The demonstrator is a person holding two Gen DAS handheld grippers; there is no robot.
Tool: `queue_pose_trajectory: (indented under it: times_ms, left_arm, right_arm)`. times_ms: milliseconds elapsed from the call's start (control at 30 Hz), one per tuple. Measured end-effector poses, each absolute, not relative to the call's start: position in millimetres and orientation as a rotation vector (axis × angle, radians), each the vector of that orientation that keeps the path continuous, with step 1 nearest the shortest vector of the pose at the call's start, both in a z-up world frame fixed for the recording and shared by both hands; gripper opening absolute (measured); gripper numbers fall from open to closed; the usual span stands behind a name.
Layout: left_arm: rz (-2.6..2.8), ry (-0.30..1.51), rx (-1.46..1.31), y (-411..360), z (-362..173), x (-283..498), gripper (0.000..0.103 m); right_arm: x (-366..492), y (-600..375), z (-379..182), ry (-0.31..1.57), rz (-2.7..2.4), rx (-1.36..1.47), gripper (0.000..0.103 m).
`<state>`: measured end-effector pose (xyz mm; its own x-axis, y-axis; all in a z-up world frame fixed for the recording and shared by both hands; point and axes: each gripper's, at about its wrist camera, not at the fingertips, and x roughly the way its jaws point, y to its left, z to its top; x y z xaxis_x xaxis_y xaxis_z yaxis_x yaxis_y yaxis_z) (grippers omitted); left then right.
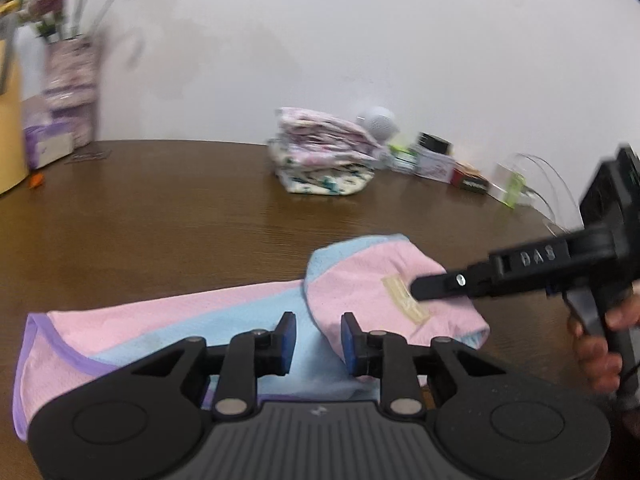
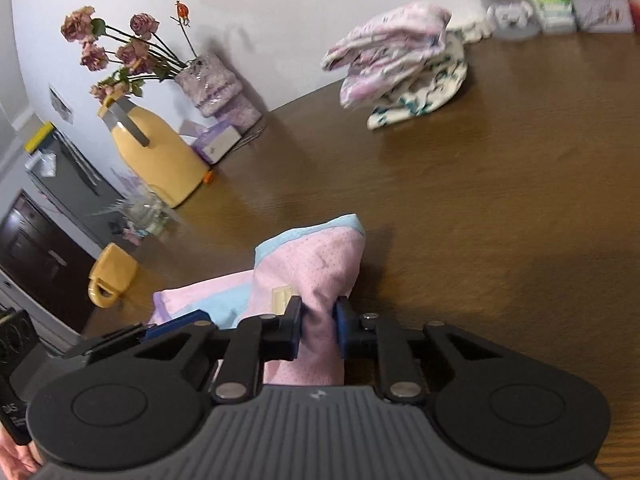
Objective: Fold clothes
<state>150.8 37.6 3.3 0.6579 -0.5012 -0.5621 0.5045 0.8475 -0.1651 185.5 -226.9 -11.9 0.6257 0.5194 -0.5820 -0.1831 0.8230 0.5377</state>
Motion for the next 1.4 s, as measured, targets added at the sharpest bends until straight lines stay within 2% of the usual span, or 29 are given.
queue_pose_trajectory:
  times_ms: [100,333,433,500,567,667,833,1167,1233,1367,1400]
  left_arm:
    - [-0.651,0.661,0.045,12.5,-0.1,155.6,0.010]
    - [-0.769,0.706,0.153,-65.2,-11.6,169.5,0.008]
    - [-0.793,0.718,0.109,-69.5,-10.2,173.5,0.019]
    - [-0.797,0.686,0.083,-53.7,-2.4,169.6,0.034]
    - [-0.777,0.662,0.065,-32.3,5.9,165.9,0.039]
    - [-0.719,0.645,0.055,2.4,10.5,164.4,0.043]
    - [-0.645,0.668,0.026,47.4,5.6,171.1,0.041]
    - [-0.680,0.688,-0.021,68.1,0.0,175.4,0.043]
    - [-0.684,0.700,-0.020,67.8,-1.8,175.6,0.043]
    - [-0.691,0.723,-0.019,67.3,-5.3,175.9,0.042]
    - [-0.692,0.728,-0.021,67.6,-5.9,175.8,0.042]
  right_arm:
    - [181.9,-233.5,0.0,0.812,0.365,0.394,0.016]
    - [171.8,-242.0,39.8,0.823,0.258,0.199,0.016]
    - [175.5,-231.9,56.0,0.840,0.230,0.115,0.016]
    - [180.7,-220.3,62.8,0.862,0.223,0.059,0.016]
    - [188.2,-206.0,66.4,0.890,0.223,0.009,0.016]
    - [198.8,-181.2,67.7,0.932,0.229,-0.043,0.016]
    - [208.5,-148.1,65.1,0.959,0.229,-0.087,0.016]
    - [220.3,-119.5,40.2,0.988,0.227,-0.001,0.017]
    - [221.8,-115.2,33.6,0.989,0.232,0.025,0.019]
    - [214.2,-113.6,29.4,0.944,0.297,0.086,0.037]
    - [208.6,-120.4,35.1,0.909,0.323,0.128,0.037]
